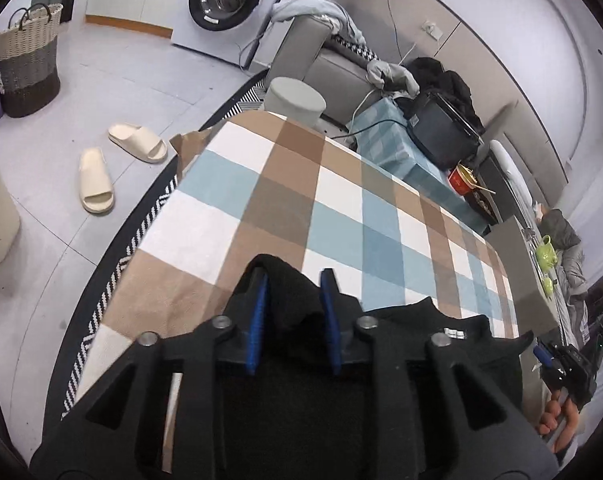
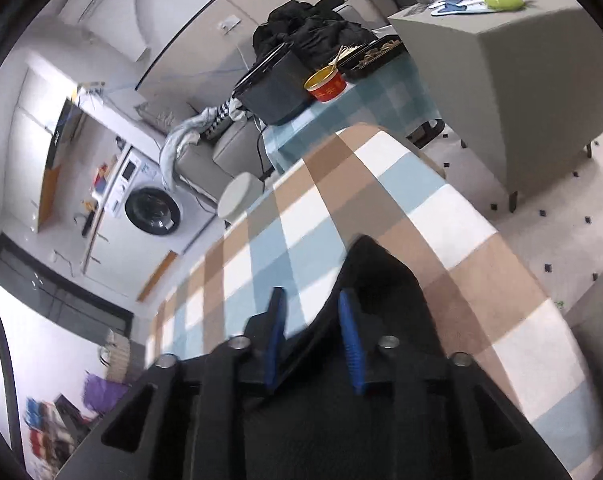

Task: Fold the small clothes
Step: 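Lift and fold the sweater bundle over toward the collar with both grippers, then open both grippers and release the folded sweater onto the table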

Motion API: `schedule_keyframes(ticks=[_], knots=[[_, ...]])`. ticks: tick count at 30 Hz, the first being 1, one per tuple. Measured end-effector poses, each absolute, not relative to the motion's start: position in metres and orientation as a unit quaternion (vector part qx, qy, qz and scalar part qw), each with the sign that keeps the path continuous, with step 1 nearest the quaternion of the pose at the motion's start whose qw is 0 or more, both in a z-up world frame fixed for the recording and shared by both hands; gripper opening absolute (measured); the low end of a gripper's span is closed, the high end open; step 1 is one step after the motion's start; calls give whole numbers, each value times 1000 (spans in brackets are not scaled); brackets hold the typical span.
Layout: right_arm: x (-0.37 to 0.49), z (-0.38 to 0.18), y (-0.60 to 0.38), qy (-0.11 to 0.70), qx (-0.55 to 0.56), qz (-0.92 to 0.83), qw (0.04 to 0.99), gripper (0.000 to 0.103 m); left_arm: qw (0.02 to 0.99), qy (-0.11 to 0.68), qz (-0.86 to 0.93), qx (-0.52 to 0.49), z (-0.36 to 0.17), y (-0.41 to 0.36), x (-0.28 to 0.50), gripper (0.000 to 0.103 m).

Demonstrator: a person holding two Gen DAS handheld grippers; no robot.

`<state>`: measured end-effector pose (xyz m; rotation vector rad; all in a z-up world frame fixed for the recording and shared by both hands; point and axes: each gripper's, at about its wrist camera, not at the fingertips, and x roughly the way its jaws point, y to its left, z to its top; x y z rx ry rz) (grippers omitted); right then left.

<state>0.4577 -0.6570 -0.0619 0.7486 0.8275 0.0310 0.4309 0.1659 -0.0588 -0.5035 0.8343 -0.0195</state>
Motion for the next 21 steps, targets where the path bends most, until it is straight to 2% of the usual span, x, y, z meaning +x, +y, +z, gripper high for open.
schedule_keyframes(ticks=[2,7,11,13,17,21], knots=[[452,-66,-654,406,346,19,846,38,884,400,-8,-241,-61,168,424,37],[454,-84,-627,445,333,56,830,39,886,407,-17,-222,-59,162,403,38],[476,-98,-602,462,335,81,817,40,889,417,-25,-188,-54,145,381,43],[491,-100,-594,452,346,97,816,40,890,422,-44,-168,-51,132,374,43],[516,-89,-594,396,364,91,838,41,890,432,-84,-122,-51,101,364,56],[511,-77,-596,394,363,93,839,41,876,457,-123,-89,-64,72,376,57]])
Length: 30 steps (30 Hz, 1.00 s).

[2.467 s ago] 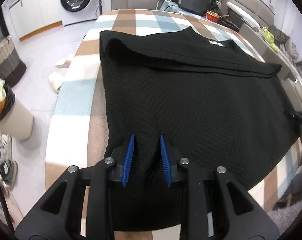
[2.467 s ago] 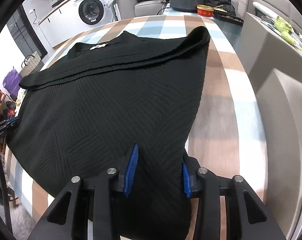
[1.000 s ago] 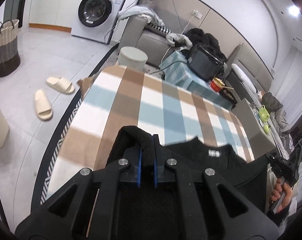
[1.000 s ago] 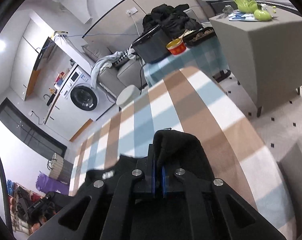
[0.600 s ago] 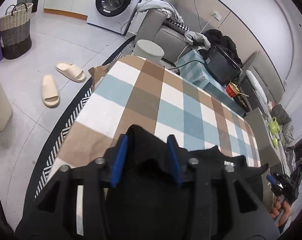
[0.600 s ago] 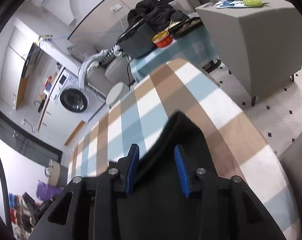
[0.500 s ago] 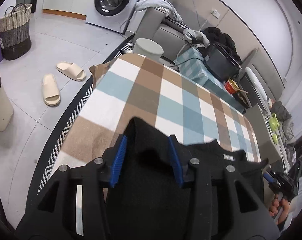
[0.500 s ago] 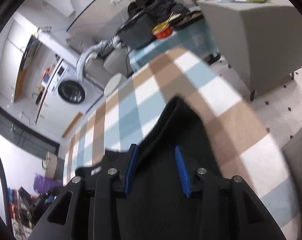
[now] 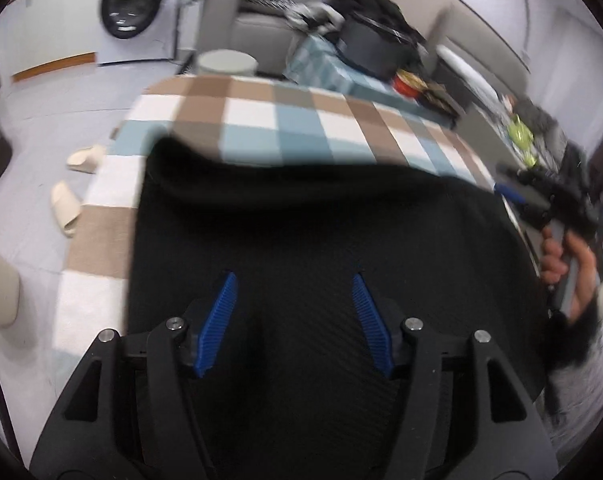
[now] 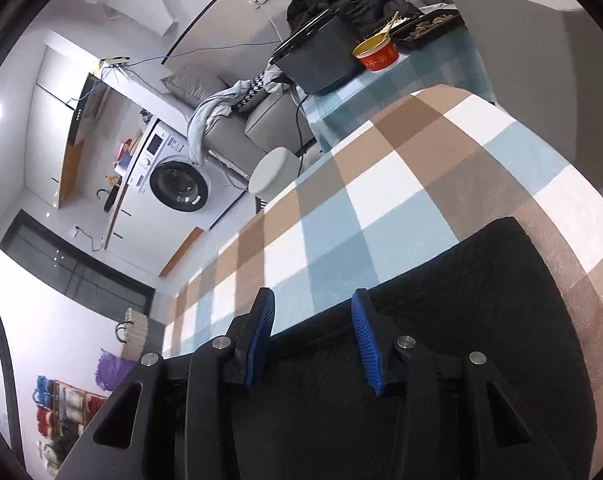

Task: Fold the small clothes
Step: 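Open both grippers and release the folded sweater onto the table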

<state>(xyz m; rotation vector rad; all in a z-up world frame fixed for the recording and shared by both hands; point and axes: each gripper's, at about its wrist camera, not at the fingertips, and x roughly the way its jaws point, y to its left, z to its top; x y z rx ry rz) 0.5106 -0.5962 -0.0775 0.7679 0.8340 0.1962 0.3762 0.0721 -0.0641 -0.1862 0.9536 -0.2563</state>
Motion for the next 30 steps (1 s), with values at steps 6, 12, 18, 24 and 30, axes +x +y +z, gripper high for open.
schedule_keyframes(ticks=[6,12,18,24,30], knots=[[459,-63,-599,421,290,80,856,46,869,472,-81,-121,-79,78,405,57],[391,-69,-590,463,190,64,863,63,870,473,-85,-107,-81,71,368,57],[327,-83,-527,491,70,123,860,66,878,458,-132,-38,-75,16,301,59],[269,-87,-472,468,0,186,864,84,876,444,-189,19,-77,-39,243,72],[239,-101,-463,463,-49,192,864,84,869,453,-190,61,-97,-60,215,72]])
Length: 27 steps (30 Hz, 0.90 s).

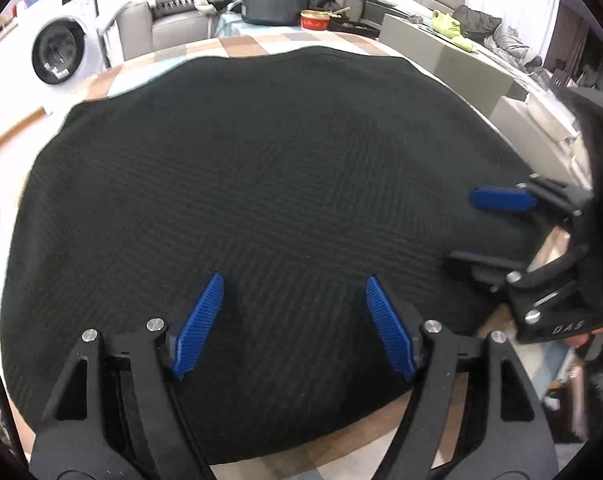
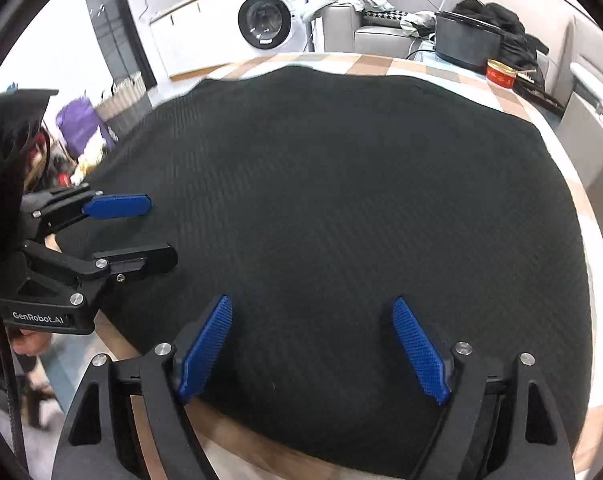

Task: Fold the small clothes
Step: 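Open both grippers and release the folded sweater onto the table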

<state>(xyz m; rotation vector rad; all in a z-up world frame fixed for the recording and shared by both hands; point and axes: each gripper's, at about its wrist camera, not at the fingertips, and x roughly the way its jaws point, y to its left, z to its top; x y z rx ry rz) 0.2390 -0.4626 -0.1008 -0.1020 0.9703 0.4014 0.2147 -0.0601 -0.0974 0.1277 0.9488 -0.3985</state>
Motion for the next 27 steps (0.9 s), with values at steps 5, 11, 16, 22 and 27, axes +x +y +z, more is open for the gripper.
schedule_keyframes(ticks=[5,11,16,22,27], knots=[[219,-105,-493,462,-68,160,870,85,868,455,-184,77,-103,-54,202,76],[195,-98,-553,469,-51,74,879,85,871,461,-162,50,-101,-15,187,76],[185,-95,-603,482,30,43,875,85,870,470,-148,7,-96,17,182,76],[199,-104,-614,477,120,63,869,61,872,471,-137,-6,-97,35,186,76],[206,-99,-621,468,135,57,871,18,871,474,-129,-7,-98,34,188,76]])
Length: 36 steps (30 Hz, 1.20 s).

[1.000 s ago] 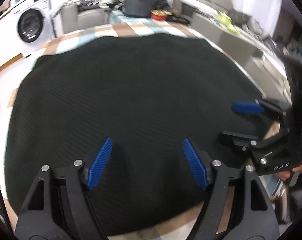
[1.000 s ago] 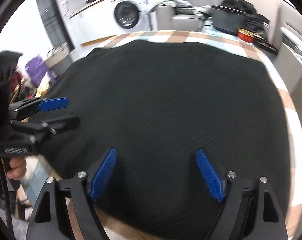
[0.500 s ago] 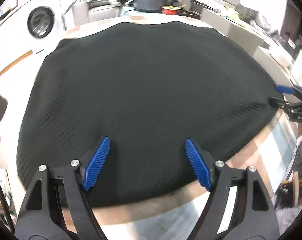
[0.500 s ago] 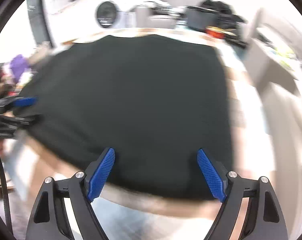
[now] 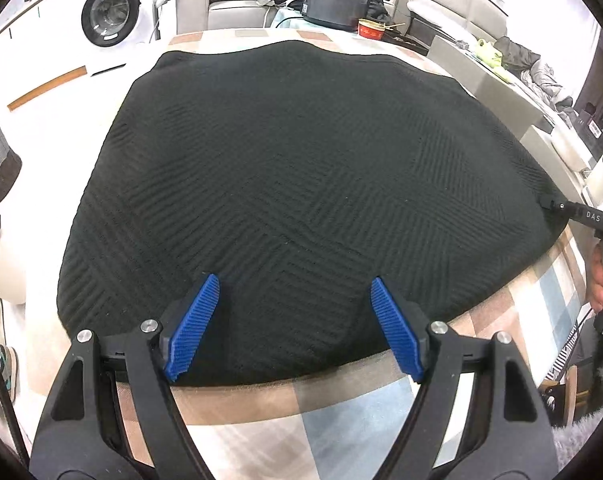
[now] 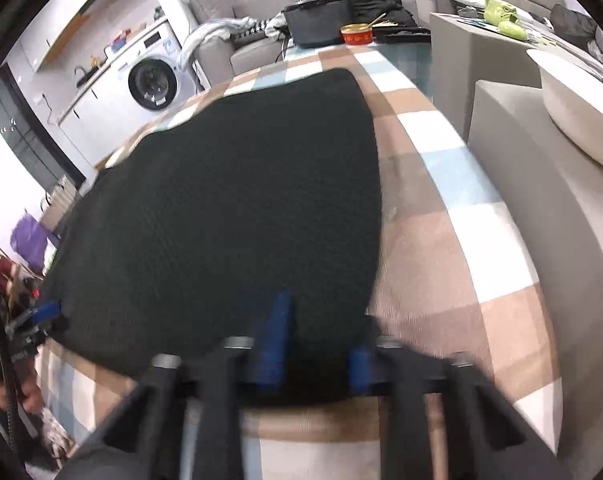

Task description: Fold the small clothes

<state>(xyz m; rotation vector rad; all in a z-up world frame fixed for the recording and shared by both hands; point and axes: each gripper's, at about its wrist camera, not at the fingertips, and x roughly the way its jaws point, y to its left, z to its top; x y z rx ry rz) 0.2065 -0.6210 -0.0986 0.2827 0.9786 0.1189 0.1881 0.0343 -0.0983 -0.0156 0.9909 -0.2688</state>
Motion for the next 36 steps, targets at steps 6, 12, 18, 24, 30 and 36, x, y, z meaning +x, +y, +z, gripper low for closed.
schedule_keyframes(ticks=[6,12,18,24,30,36], knots=[[200,-89,-613,469,116,42,875,20,868,486,-96,-44,-94,63,178,76],[196,-60,-608,425,107,26,899,35,868,484,-51,-97,-83,101,162,76],[199,-42,-600,388,117,53,913,43,848,500,23,-175,-96,143,157,76],[212,-49,-570,405,115,100,902,47,839,476,1,-265,-102,153,148,76],[226,-62,-543,419,116,136,890,47,851,441,16,-284,-105,147,161,76],[228,-62,-527,420,107,157,887,47,820,472,-7,-324,-104,151,154,76]])
